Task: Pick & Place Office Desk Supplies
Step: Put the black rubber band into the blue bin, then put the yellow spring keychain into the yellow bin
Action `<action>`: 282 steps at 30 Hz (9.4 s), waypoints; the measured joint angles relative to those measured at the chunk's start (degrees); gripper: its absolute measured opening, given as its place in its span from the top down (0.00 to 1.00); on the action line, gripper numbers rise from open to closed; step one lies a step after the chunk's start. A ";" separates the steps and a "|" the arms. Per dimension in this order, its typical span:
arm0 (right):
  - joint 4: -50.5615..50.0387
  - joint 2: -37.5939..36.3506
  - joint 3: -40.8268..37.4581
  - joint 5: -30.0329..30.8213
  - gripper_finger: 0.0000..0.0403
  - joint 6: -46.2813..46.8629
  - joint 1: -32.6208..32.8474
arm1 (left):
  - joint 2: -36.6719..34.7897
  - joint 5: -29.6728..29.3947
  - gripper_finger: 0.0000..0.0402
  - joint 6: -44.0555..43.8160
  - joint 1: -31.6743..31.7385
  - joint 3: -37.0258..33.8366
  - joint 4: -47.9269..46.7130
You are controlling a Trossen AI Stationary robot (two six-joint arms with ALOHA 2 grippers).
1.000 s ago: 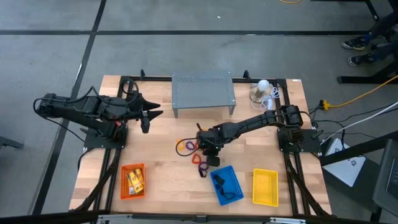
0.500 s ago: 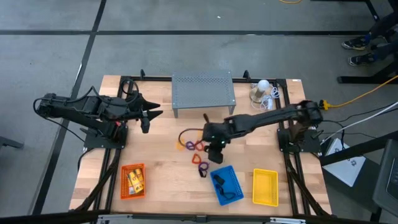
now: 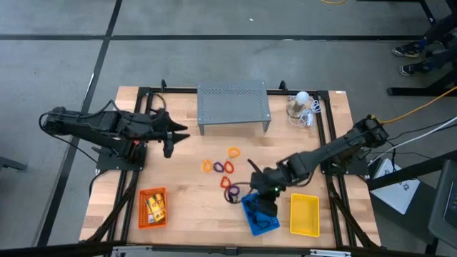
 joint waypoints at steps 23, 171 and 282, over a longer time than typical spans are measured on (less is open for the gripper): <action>7.82 0.01 -7.45 -1.00 0.80 6.74 0.48 | 31.89 28.52 0.62 4.62 -0.07 -0.02 19.04; -0.33 -30.59 -7.43 64.98 0.27 26.03 12.83 | 69.34 44.31 0.99 3.25 0.55 21.78 60.35; 6.78 11.81 3.15 8.01 0.27 -5.69 -25.19 | -11.23 -0.89 0.67 -18.46 -10.27 -38.59 33.20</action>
